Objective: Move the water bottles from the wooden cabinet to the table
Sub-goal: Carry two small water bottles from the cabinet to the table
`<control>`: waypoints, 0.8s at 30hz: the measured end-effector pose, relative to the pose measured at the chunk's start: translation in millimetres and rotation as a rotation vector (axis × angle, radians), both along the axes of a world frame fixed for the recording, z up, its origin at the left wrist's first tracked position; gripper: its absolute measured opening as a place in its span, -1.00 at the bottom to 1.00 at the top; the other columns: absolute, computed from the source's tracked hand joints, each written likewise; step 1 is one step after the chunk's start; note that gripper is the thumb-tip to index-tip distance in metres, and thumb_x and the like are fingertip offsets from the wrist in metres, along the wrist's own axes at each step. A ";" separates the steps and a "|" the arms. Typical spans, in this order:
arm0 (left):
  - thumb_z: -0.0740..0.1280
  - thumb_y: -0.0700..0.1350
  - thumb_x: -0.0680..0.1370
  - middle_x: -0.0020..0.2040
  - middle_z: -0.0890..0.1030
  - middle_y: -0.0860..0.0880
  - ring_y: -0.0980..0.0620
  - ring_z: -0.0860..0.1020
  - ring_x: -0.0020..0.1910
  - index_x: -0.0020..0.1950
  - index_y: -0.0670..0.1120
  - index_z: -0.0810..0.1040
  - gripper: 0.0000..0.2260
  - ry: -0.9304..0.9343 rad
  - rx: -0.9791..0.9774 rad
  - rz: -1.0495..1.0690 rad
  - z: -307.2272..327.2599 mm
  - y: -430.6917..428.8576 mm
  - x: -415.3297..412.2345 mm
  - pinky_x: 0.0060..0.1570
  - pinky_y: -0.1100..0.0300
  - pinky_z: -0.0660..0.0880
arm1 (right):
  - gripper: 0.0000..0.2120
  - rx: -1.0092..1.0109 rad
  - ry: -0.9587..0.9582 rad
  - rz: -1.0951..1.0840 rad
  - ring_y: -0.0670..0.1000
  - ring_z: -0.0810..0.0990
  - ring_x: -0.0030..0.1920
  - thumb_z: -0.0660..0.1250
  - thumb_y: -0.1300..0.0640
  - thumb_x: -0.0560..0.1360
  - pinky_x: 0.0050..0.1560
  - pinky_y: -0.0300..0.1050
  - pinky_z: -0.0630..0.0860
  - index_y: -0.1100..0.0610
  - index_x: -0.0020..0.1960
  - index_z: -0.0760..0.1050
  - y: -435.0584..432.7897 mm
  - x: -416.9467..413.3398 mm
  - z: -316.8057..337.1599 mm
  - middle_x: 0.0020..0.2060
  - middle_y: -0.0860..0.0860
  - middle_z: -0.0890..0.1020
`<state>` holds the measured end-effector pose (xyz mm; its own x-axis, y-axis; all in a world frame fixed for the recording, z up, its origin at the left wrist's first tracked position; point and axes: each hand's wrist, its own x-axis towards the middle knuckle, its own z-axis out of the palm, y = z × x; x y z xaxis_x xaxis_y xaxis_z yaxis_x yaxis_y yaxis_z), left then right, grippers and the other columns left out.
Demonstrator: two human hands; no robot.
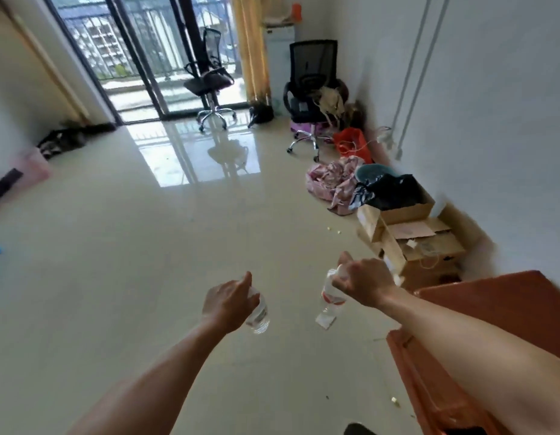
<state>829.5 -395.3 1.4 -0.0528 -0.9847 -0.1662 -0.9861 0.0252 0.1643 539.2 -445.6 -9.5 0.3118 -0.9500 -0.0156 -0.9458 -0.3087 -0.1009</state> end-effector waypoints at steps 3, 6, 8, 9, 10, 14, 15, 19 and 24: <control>0.15 0.12 0.59 0.03 0.64 -0.14 -0.19 0.58 0.04 0.12 -0.06 0.36 -0.73 -0.004 -0.016 0.149 1.0 -4.5 69.8 -0.14 0.08 0.33 | -0.60 -0.004 -0.003 0.129 0.19 0.66 -0.15 0.16 -0.22 0.52 -0.18 -0.06 0.43 0.07 0.17 0.37 -44.2 79.5 4.4 -0.18 0.10 0.68; 0.14 0.12 0.58 0.01 0.65 -0.13 -0.18 0.59 0.02 0.12 -0.07 0.37 -0.72 -0.030 -0.016 0.255 -2.9 -9.9 128.5 -0.12 0.07 0.40 | -0.59 -0.010 0.005 0.237 0.19 0.66 -0.09 0.17 -0.22 0.51 -0.16 -0.07 0.41 0.05 0.20 0.39 -84.4 152.8 2.4 -0.12 0.12 0.69; 0.15 0.12 0.57 -0.01 0.66 -0.13 -0.18 0.60 0.00 0.11 -0.07 0.38 -0.72 -0.047 -0.009 0.344 -7.1 -20.0 178.5 -0.13 0.08 0.42 | -0.59 0.005 0.008 0.316 0.19 0.65 -0.04 0.19 -0.22 0.51 -0.12 -0.07 0.42 0.03 0.20 0.39 -118.7 216.5 -1.8 -0.08 0.11 0.69; 0.15 0.11 0.57 0.00 0.66 -0.13 -0.18 0.60 0.00 0.12 -0.07 0.39 -0.72 -0.058 0.001 0.379 -7.7 -25.3 198.5 -0.13 0.08 0.42 | -0.59 0.002 0.005 0.357 0.18 0.65 -0.03 0.19 -0.22 0.50 -0.10 -0.08 0.43 0.03 0.20 0.40 -133.7 243.2 -2.2 -0.07 0.10 0.69; 0.16 0.11 0.57 0.00 0.65 -0.12 -0.18 0.60 0.01 0.12 -0.07 0.39 -0.72 -0.066 -0.002 0.418 -10.1 -31.1 219.0 -0.14 0.09 0.41 | -0.59 0.013 0.001 0.392 0.17 0.65 -0.02 0.19 -0.22 0.50 -0.09 -0.08 0.44 0.02 0.20 0.40 -148.4 270.3 -4.3 -0.07 0.09 0.69; 0.15 0.12 0.58 0.01 0.65 -0.12 -0.18 0.60 0.02 0.14 -0.07 0.38 -0.71 -0.099 0.042 0.571 -4.9 -49.1 298.6 -0.19 0.09 0.36 | -0.61 0.049 -0.021 0.549 0.17 0.64 -0.02 0.21 -0.22 0.48 -0.09 -0.08 0.44 0.02 0.16 0.41 -205.1 378.9 0.5 -0.06 0.08 0.69; 0.15 0.13 0.58 0.01 0.65 -0.12 -0.18 0.60 0.02 0.14 -0.07 0.38 -0.71 -0.093 0.032 0.640 -0.8 -54.3 327.2 -0.19 0.08 0.37 | -0.61 0.037 -0.018 0.621 0.17 0.64 -0.02 0.22 -0.23 0.48 -0.11 -0.08 0.42 0.02 0.15 0.41 -223.2 421.5 5.2 -0.06 0.08 0.69; 0.16 0.13 0.59 -0.02 0.65 -0.13 -0.19 0.60 -0.01 0.11 -0.07 0.36 -0.71 -0.074 -0.021 0.845 14.5 -51.9 398.4 -0.20 0.07 0.37 | -0.61 0.013 -0.035 0.790 0.18 0.63 -0.03 0.24 -0.22 0.48 -0.16 -0.08 0.34 0.05 0.14 0.41 -254.7 532.7 23.7 -0.06 0.09 0.68; 0.17 0.12 0.59 0.00 0.65 -0.14 -0.20 0.60 0.00 0.11 -0.07 0.38 -0.73 -0.073 -0.067 1.059 23.3 -37.1 493.6 -0.18 0.08 0.37 | -0.61 0.006 -0.042 0.982 0.19 0.62 -0.01 0.25 -0.23 0.48 -0.16 -0.07 0.29 0.04 0.14 0.40 -266.9 677.8 32.6 -0.04 0.10 0.67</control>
